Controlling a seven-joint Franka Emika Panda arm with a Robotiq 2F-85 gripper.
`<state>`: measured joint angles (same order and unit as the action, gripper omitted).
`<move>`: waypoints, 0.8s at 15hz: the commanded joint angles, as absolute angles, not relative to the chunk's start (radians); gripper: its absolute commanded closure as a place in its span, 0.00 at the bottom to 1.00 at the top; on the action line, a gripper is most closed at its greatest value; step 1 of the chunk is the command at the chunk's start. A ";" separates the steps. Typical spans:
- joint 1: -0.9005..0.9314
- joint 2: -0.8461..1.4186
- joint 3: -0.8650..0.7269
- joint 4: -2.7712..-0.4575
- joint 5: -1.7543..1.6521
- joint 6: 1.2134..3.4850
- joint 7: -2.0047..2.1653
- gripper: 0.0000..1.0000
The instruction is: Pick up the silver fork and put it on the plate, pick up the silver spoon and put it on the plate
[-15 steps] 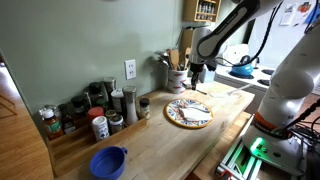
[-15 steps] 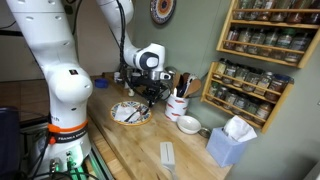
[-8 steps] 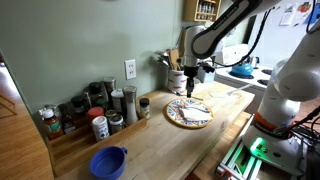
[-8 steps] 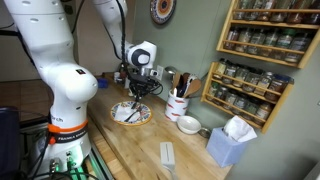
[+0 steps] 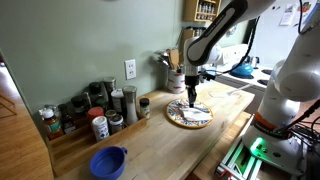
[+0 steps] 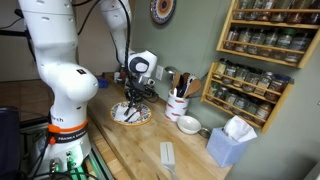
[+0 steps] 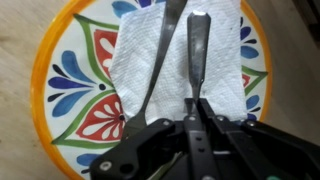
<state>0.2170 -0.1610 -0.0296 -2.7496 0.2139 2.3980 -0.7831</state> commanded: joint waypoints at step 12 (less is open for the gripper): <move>0.139 -0.037 0.027 -2.718 0.227 2.421 -0.704 0.98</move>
<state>0.1610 -0.0603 0.0029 -2.7351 0.2349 2.4054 -0.7721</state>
